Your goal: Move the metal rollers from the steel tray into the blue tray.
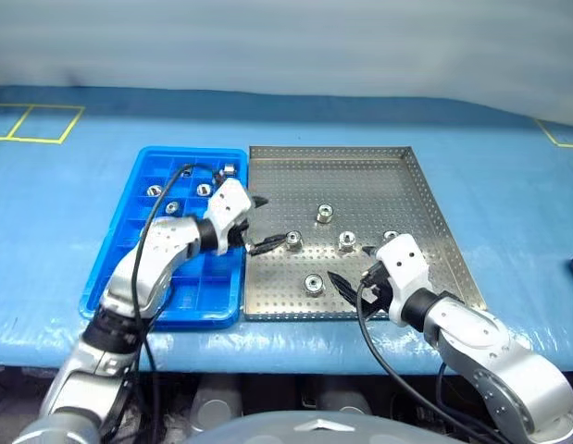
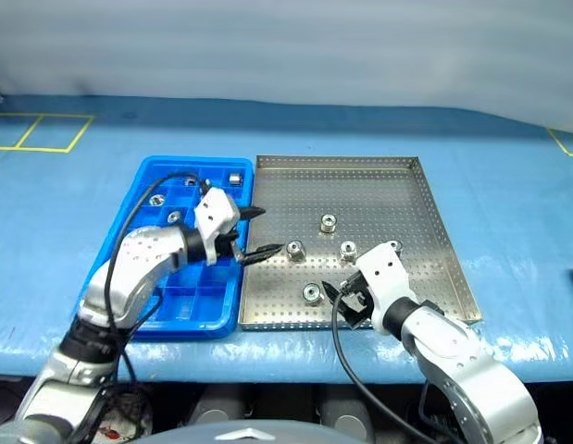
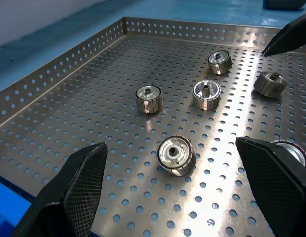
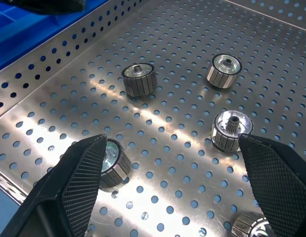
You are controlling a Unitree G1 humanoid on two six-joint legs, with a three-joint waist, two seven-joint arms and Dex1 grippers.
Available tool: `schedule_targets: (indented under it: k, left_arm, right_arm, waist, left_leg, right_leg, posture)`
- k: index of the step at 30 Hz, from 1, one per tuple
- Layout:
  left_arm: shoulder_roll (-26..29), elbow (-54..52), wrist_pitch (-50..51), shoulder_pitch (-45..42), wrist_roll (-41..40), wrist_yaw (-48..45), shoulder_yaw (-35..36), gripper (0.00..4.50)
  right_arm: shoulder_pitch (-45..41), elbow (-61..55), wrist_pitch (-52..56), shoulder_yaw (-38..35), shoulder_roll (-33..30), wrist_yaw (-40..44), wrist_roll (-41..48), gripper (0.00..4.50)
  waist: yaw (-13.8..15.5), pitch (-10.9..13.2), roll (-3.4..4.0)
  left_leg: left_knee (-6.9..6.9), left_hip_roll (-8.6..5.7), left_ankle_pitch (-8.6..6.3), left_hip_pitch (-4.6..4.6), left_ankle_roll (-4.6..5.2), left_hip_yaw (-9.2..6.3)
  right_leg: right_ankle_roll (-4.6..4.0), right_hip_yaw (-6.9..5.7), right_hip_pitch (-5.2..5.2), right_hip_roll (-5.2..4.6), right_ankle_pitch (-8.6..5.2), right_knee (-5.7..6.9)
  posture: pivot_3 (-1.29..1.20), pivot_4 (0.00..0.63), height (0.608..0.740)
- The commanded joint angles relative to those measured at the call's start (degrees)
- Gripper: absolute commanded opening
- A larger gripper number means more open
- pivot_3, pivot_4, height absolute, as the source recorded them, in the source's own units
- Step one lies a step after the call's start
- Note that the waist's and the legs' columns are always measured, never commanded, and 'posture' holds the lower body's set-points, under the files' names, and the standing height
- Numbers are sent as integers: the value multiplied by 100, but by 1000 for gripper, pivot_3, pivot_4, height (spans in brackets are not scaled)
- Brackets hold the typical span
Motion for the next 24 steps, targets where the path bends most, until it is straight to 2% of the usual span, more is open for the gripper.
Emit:
schedule_targets:
  k: [1, 5, 11, 18, 21, 24]
  left_arm:
    - [-275, 605, 280, -661, 152, -114, -403, 4500]
    - [-556, 1418, 291, -1240, 463, -376, -973, 4500]
    - [-801, 2402, 81, -1602, 966, -573, -1522, 4500]
    - [-984, 2999, -205, -1716, 1378, -612, -1700, 4500]
    - [-961, 3154, -354, -1734, 1624, -641, -1833, 3931]
    - [-957, 3164, -430, -1693, 1753, -721, -1873, 2947]
  right_arm:
    - [-81, -149, -82, 26, 62, -22, -72, 4473]
    - [-67, -145, -101, 153, 144, -80, -148, 4473]
    - [78, -234, -105, 189, 302, -167, -256, 4473]
    - [159, -298, -99, 189, 418, -256, -339, 4473]
    - [174, -312, -105, 196, 446, -274, -375, 4500]
    - [172, -305, -108, 178, 490, -305, -414, 4500]
  waist:
    - [-4, 0, 0]
    - [-14, -1, 0]
    - [-82, 0, 0]
    - [-98, 0, 0]
    - [-104, -1, 0]
    - [-105, -1, 0]
  left_leg:
    - [1, -3, 0, 1, 1, 1]
    - [0, -5, -1, -3, 5, 1]
    - [-6, -2, -4, -7, 10, 3]
    - [-1, -3, -4, -7, 10, 12]
    - [0, -3, -4, -7, 10, 12]
    - [-1, -2, -4, -7, 10, 12]
  right_leg:
    - [0, 2, 2, -1, 0, -1]
    - [13, 5, 0, 0, 8, -3]
    - [10, 13, -11, 6, 6, -2]
    - [12, 21, -12, 4, 7, -1]
    - [12, 22, -13, 4, 7, -1]
    - [12, 22, -13, 5, 7, 0]
  posture:
    - [60, 150, 740]
    - [45, 150, 740]
    - [17, 150, 740]
    - [-14, 150, 740]
    - [-19, 150, 740]
    - [-20, 150, 740]
